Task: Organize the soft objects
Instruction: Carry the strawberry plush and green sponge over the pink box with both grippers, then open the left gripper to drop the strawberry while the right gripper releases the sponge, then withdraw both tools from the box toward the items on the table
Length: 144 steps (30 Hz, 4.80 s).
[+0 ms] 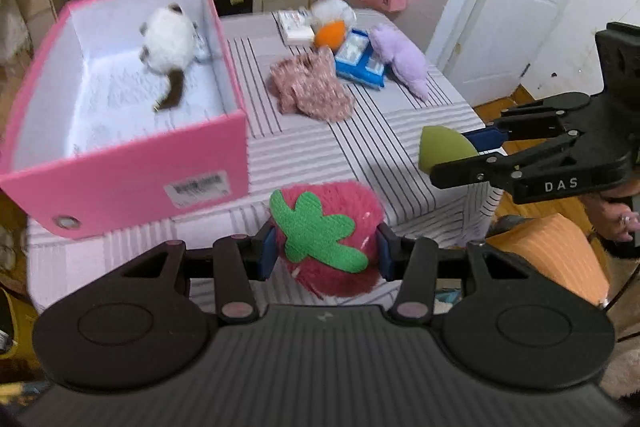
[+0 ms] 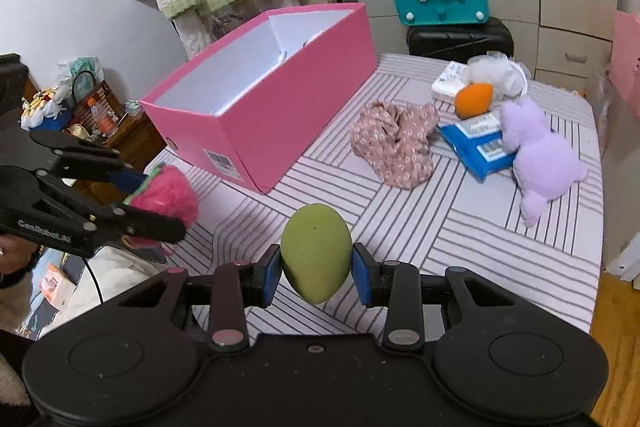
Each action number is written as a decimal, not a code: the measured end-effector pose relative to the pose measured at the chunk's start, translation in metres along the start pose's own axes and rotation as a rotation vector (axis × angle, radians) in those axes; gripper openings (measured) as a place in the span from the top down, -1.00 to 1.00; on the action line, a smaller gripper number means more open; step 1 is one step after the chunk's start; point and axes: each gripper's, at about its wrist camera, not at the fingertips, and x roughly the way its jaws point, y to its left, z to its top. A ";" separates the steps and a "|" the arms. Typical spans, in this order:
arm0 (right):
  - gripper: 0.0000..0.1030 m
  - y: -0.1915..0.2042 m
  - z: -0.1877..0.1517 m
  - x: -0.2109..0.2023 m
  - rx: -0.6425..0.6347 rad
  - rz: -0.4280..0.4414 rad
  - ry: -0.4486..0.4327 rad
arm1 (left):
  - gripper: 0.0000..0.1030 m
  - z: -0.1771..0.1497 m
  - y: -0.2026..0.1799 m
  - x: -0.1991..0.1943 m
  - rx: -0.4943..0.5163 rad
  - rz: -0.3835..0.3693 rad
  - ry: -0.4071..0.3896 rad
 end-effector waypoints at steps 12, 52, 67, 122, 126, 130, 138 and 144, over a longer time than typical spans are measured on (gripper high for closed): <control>0.18 0.028 0.035 -0.001 -0.074 0.064 0.026 | 0.10 0.008 0.019 -0.049 0.020 0.004 -0.072; 0.18 0.078 0.201 0.185 -0.561 0.033 0.065 | 0.09 0.173 0.217 0.055 -0.101 0.191 -0.016; 0.18 0.072 0.220 0.244 -0.626 0.020 0.243 | 0.05 0.198 0.230 0.106 -0.112 0.145 0.094; -0.05 0.100 0.151 0.027 -0.374 0.050 0.037 | -0.41 0.107 0.139 -0.085 -0.026 0.323 0.020; -0.05 0.097 0.135 0.011 -0.362 0.035 0.030 | -0.41 0.088 0.122 -0.093 -0.004 0.323 0.009; -0.05 0.092 0.118 -0.003 -0.332 0.012 0.037 | -0.41 0.073 0.102 -0.109 0.019 0.264 -0.024; -0.06 0.086 0.081 -0.030 -0.313 -0.039 0.025 | -0.44 0.048 0.058 -0.124 0.105 0.227 -0.085; -0.06 0.078 0.052 -0.033 -0.292 -0.045 0.038 | -0.44 0.036 0.035 -0.102 0.148 0.179 -0.052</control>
